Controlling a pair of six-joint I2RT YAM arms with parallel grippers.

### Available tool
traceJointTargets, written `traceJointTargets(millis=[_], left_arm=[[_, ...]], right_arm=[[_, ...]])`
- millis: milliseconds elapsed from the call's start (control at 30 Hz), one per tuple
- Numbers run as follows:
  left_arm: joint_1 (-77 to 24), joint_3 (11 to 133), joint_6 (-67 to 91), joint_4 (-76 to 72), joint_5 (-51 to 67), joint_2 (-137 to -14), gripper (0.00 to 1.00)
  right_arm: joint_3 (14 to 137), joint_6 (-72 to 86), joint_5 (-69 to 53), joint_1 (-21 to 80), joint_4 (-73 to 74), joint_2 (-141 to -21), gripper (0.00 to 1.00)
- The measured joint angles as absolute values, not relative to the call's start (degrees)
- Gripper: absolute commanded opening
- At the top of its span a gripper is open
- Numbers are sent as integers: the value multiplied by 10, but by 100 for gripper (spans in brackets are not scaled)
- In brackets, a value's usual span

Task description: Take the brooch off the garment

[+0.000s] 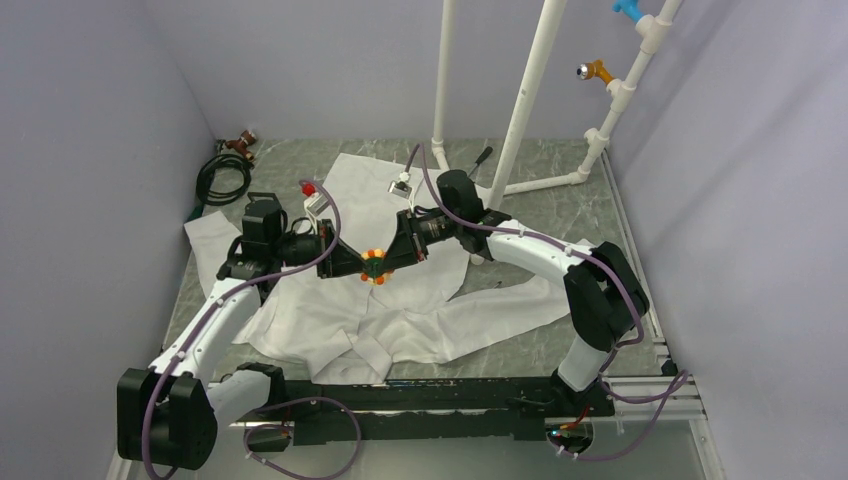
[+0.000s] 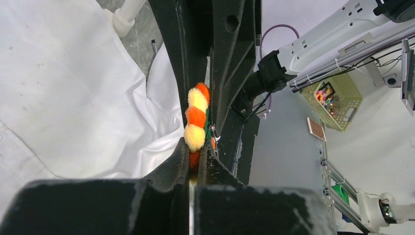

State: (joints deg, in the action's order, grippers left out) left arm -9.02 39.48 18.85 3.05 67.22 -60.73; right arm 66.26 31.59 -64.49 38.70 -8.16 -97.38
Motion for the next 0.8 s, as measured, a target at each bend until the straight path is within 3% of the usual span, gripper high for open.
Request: traceJointTargets(millis=[100,200,267,800], left_arm=[[-91,392,190,26,671,-608,0],[-91,391,192,23,671,-608,0],[-91,391,192,18,672,-608,0],[-110,392,183,17,648,-608,0]], right_arm=[[663,318,-649,383,-82,-974,31],[663,322,-649,380,-83,-973,19],[662,325,-648,378,-83,-973,17],[662,338,-648,375,-78,-973,27]])
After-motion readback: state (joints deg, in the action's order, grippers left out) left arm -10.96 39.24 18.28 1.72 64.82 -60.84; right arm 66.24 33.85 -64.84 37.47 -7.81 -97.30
